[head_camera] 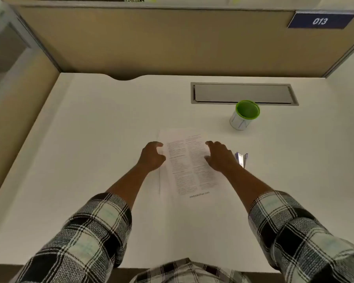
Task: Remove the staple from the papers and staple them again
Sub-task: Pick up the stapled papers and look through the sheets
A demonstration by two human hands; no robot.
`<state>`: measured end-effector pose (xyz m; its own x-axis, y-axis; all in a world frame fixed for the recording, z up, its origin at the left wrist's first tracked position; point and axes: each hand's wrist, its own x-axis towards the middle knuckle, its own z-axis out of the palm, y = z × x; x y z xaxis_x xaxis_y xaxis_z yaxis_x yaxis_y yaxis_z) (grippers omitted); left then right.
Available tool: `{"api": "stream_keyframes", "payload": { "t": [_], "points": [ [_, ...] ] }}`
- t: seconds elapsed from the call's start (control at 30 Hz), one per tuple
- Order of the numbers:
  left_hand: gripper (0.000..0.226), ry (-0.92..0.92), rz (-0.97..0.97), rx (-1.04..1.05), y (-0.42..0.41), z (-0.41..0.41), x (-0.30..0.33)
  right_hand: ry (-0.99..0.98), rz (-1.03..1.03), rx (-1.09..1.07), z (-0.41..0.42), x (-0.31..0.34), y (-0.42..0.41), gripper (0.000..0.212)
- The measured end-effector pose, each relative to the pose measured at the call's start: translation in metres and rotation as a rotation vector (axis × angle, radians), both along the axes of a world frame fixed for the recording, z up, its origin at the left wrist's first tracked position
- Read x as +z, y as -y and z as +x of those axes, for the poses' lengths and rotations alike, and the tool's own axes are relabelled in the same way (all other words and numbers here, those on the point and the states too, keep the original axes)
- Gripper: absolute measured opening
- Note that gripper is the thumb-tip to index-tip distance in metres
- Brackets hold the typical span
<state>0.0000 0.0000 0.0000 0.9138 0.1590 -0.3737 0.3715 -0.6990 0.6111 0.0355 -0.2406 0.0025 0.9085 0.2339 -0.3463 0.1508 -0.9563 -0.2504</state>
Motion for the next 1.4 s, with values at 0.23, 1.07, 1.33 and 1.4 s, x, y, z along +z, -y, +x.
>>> {"api": "stream_keyframes", "payload": {
  "t": [0.23, 1.07, 1.33, 1.4],
  "points": [
    [0.054, -0.008, -0.24, 0.329, 0.005, 0.004, -0.009, -0.103, -0.015, -0.077, -0.012, -0.015, 0.0, 0.069],
    [0.026, -0.048, -0.652, 0.369, -0.008, -0.002, 0.018, -0.132, 0.668, -0.507, 0.0, 0.003, 0.012, 0.07],
    [0.037, 0.039, -0.71, 0.387, -0.023, -0.009, 0.035, -0.148, 0.951, -0.539, 0.006, 0.025, 0.012, 0.023],
    [0.027, 0.104, -0.7, 0.389, -0.023, -0.011, 0.038, -0.103, 0.931, -0.531, 0.006, 0.029, 0.011, 0.015]
  ]
}}
